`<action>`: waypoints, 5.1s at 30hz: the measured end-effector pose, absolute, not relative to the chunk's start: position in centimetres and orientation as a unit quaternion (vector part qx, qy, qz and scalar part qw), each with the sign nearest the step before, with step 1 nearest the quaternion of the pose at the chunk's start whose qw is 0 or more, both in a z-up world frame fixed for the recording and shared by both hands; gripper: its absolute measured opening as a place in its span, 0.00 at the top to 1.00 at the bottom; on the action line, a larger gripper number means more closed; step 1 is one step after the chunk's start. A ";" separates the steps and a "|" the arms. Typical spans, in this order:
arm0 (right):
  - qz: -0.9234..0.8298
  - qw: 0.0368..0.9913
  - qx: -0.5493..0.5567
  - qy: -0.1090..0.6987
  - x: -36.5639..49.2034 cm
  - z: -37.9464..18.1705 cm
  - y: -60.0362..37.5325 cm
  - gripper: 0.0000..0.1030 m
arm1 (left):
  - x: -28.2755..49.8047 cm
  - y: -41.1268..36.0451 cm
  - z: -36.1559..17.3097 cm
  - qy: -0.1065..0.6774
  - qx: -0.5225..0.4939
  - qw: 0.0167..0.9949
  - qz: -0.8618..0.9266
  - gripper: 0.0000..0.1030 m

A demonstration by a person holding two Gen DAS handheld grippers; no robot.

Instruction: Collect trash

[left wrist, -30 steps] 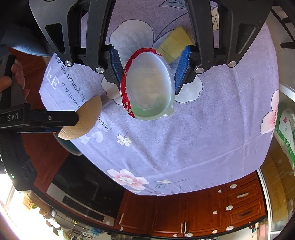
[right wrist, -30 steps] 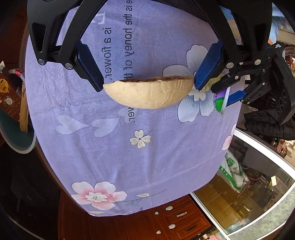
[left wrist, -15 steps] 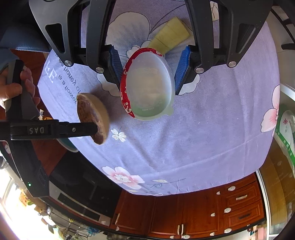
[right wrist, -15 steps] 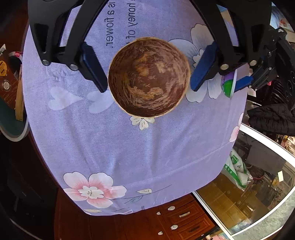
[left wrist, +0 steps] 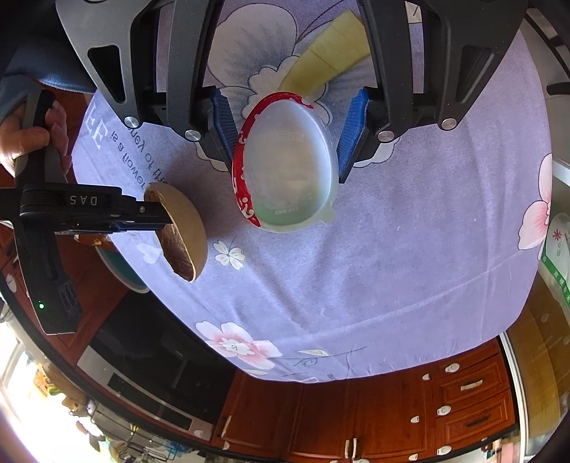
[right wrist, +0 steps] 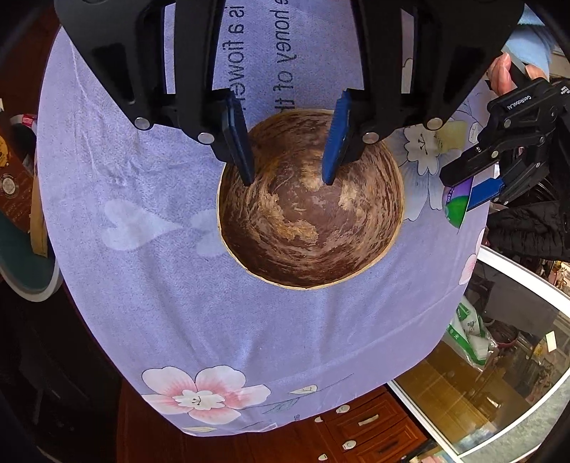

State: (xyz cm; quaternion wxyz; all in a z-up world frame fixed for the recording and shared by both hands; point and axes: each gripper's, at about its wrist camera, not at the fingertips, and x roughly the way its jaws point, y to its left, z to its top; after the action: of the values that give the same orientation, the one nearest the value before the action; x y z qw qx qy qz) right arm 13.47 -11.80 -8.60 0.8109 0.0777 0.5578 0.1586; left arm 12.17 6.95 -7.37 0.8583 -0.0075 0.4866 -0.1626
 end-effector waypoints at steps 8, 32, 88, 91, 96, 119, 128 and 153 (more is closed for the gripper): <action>0.144 0.834 0.094 0.525 13.4 -6.9 -13.7 0.63 | 12.7 6.9 -7.7 0.490 -0.008 0.857 -0.162 0.49; 0.157 0.836 0.059 0.522 13.5 -9.2 -10.9 0.85 | 13.9 5.2 -7.6 0.488 -0.014 0.855 -0.173 0.49; -0.080 0.886 0.205 0.409 10.5 -3.9 -49.8 0.92 | 20.9 -34.3 -9.2 0.517 0.141 0.798 -0.278 0.17; -0.077 0.885 0.203 0.412 10.8 -4.2 -49.7 0.92 | 21.1 -34.2 -9.2 0.514 0.143 0.800 -0.276 0.13; -0.071 0.881 0.201 0.421 11.3 -4.8 -49.3 0.91 | 21.2 -33.6 -8.7 0.502 0.148 0.809 -0.267 0.09; -0.045 0.885 0.201 0.419 13.4 -4.7 -48.0 0.12 | 20.2 -30.7 -6.6 0.467 0.158 0.838 -0.234 0.04; -0.042 0.871 0.186 0.453 12.6 -5.3 -47.0 0.07 | 19.5 -30.4 -6.3 0.469 0.159 0.837 -0.232 0.04; -0.051 0.904 0.065 0.421 3.3 0.8 -40.2 0.06 | 12.0 -25.0 -1.0 0.424 0.139 0.866 -0.225 0.04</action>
State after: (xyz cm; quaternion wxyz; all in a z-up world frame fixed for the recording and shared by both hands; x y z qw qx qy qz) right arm 3.30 -40.20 0.80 0.9035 0.0648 0.4205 -0.0513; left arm 12.04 -24.98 -1.03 0.8662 0.1386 0.4241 -0.2249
